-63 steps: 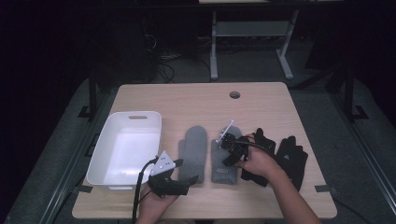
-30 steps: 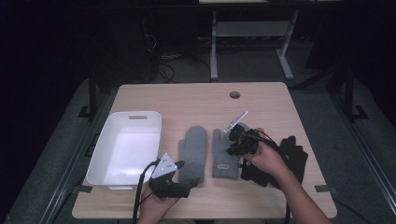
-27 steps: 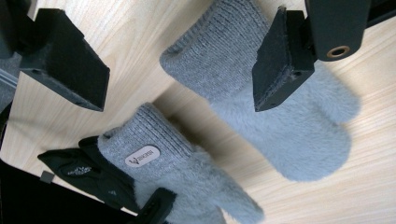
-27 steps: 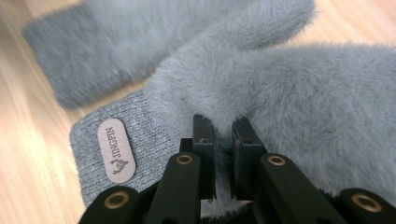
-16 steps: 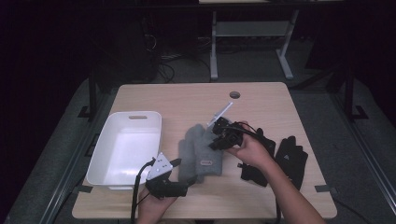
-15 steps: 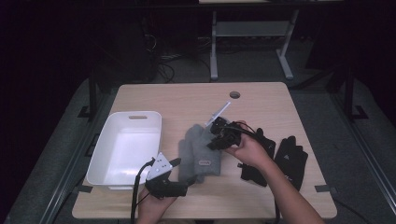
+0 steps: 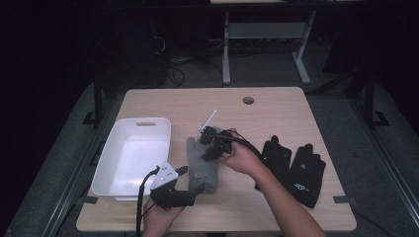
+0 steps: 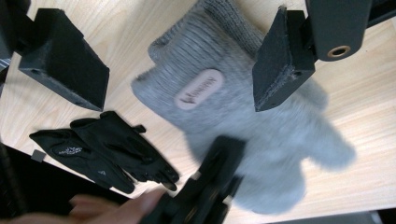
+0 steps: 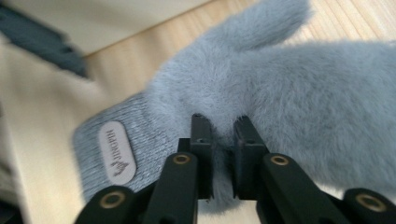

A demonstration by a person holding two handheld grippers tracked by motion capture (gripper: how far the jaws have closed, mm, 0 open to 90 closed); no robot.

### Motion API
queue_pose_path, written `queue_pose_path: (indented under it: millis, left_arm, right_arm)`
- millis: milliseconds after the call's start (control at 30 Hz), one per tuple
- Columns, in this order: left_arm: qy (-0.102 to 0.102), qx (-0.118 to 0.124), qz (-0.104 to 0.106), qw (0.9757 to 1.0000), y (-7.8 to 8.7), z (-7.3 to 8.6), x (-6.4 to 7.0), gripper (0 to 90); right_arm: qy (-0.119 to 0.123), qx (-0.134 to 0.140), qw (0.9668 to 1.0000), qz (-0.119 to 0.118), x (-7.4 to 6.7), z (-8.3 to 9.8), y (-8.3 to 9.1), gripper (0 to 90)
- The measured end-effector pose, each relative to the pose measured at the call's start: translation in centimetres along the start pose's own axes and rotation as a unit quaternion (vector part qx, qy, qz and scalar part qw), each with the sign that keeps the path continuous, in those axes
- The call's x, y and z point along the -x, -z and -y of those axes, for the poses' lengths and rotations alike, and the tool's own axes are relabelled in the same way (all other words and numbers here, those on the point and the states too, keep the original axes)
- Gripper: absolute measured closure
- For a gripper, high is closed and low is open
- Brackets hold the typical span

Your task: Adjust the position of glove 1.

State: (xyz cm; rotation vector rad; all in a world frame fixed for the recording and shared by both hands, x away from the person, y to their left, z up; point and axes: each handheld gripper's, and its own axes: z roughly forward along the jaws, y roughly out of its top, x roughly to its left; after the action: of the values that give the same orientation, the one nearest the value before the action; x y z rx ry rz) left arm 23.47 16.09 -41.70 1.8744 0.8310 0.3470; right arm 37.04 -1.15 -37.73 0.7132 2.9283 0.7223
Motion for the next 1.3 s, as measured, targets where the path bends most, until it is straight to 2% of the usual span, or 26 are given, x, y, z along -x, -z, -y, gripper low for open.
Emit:
queue_pose_path:
  millis: [67,100,133,167,200,267,300,367,433,467,533,567,600,667,700,733,833,867,900,933,967,1067,1133,1167,1200,1300]
  left_arm:
    - [-0.002,-0.003,0.000,1.0000,-0.1,0.0,0.1,18.5]
    - [-0.003,-0.004,0.000,1.0000,-0.1,0.1,0.2,18.6]
    - [-0.005,-0.005,0.000,1.0000,-0.1,0.1,0.3,18.6]
    - [-0.005,-0.005,0.000,1.0000,-0.1,0.1,0.3,18.6]
    - [-0.005,-0.007,-0.001,1.0000,-0.2,0.1,0.3,18.6]
    - [-0.003,-0.008,0.001,1.0000,-0.4,0.2,0.3,18.7]
    - [-0.003,-0.008,0.001,1.0000,-0.4,0.2,0.3,18.7]
    - [-0.001,-0.009,0.001,1.0000,-0.5,0.1,0.3,18.7]
    - [-0.005,-0.011,0.000,0.9999,-0.4,0.1,0.3,18.7]
    - [-0.005,-0.008,0.001,1.0000,-0.4,0.1,0.4,18.7]
    - [-0.006,-0.010,0.001,0.9999,-0.4,0.1,0.4,18.7]
    - [-0.012,-0.008,0.002,0.9999,-0.4,0.1,0.6,18.7]
    - [-0.012,-0.008,0.002,0.9999,-0.4,0.1,0.6,18.7]
    - [-0.011,-0.009,0.004,0.9999,-0.4,0.1,0.6,18.7]
    - [-0.011,-0.009,0.004,0.9999,-0.4,0.1,0.6,18.7]
    - [-0.010,-0.010,0.005,0.9999,-0.4,0.1,0.6,18.7]
    - [-0.009,-0.005,0.007,0.9999,-0.4,0.1,0.6,18.7]
    - [-0.009,-0.005,0.007,0.9999,-0.4,0.1,0.6,18.7]
    - [-0.010,-0.007,0.007,0.9999,-0.3,0.1,0.7,18.7]
    - [-0.010,-0.006,0.007,0.9999,-0.3,0.1,0.7,18.7]
    - [-0.010,-0.006,0.007,0.9999,-0.3,0.1,0.8,18.8]
    - [-0.011,-0.006,0.007,0.9999,-0.2,0.0,0.8,18.8]
    - [-0.010,-0.005,0.008,0.9999,-0.2,0.0,0.8,18.9]
    - [-0.010,-0.005,0.008,0.9999,-0.2,0.0,0.8,18.9]
    - [-0.012,-0.009,0.008,0.9999,-0.2,0.0,0.8,18.9]
    - [-0.010,-0.012,0.009,0.9998,-0.4,0.0,0.7,18.9]
  right_arm:
    - [-0.006,-0.004,1.0000,0.004,0.1,0.1,-0.9,75.7]
    - [-0.016,-0.019,0.9997,0.002,0.5,0.6,-3.0,64.8]
    - [-0.018,-0.011,0.9998,-0.002,0.6,0.8,-3.1,60.8]
    - [-0.018,-0.011,0.9998,-0.002,0.6,0.8,-3.1,60.8]
    - [-0.043,0.023,0.9987,-0.014,1.2,1.3,-2.0,49.2]
    - [-0.063,0.050,0.9968,-0.005,1.9,1.9,-0.3,41.9]
    - [-0.063,0.050,0.9968,-0.005,1.9,1.9,-0.3,41.9]
    - [-0.109,0.064,0.9919,0.001,3.4,3.1,1.2,36.8]
    - [-0.121,0.060,0.9908,0.003,3.9,3.4,1.2,35.3]
    - [-0.147,0.051,0.9879,-0.006,4.7,3.9,0.6,34.1]
    - [-0.156,0.048,0.9865,-0.013,4.9,3.9,0.3,33.3]
    - [-0.176,0.046,0.9829,-0.027,5.4,3.5,-0.8,32.5]
    - [-0.176,0.046,0.9829,-0.027,5.4,3.5,-0.8,32.5]
    - [-0.200,0.050,0.9780,-0.035,6.3,2.8,-2.3,31.5]
    - [-0.200,0.050,0.9780,-0.035,6.3,2.8,-2.3,31.5]
    - [-0.224,0.050,0.9723,-0.042,7.0,2.5,-3.3,31.5]
    - [-0.251,0.052,0.9649,-0.057,7.6,2.3,-4.3,29.3]
    - [-0.261,0.054,0.9616,-0.065,7.7,2.3,-4.7,29.2]
    - [-0.261,0.054,0.9616,-0.065,7.7,2.3,-4.7,29.2]
    - [-0.270,0.056,0.9580,-0.079,7.9,2.4,-5.2,29.7]
    - [-0.273,0.052,0.9569,-0.084,7.9,2.4,-5.5,31.5]
    - [-0.281,0.059,0.9516,-0.111,7.7,2.8,-6.2,52.3]
    - [-0.273,0.063,0.9537,-0.109,7.6,2.8,-6.0,62.4]
    - [-0.273,0.063,0.9537,-0.109,7.6,2.8,-6.0,62.4]
    - [-0.261,0.065,0.9580,-0.098,7.5,2.8,-5.6,71.3]
    - [-0.251,0.061,0.9614,-0.094,7.5,2.8,-5.2,73.6]
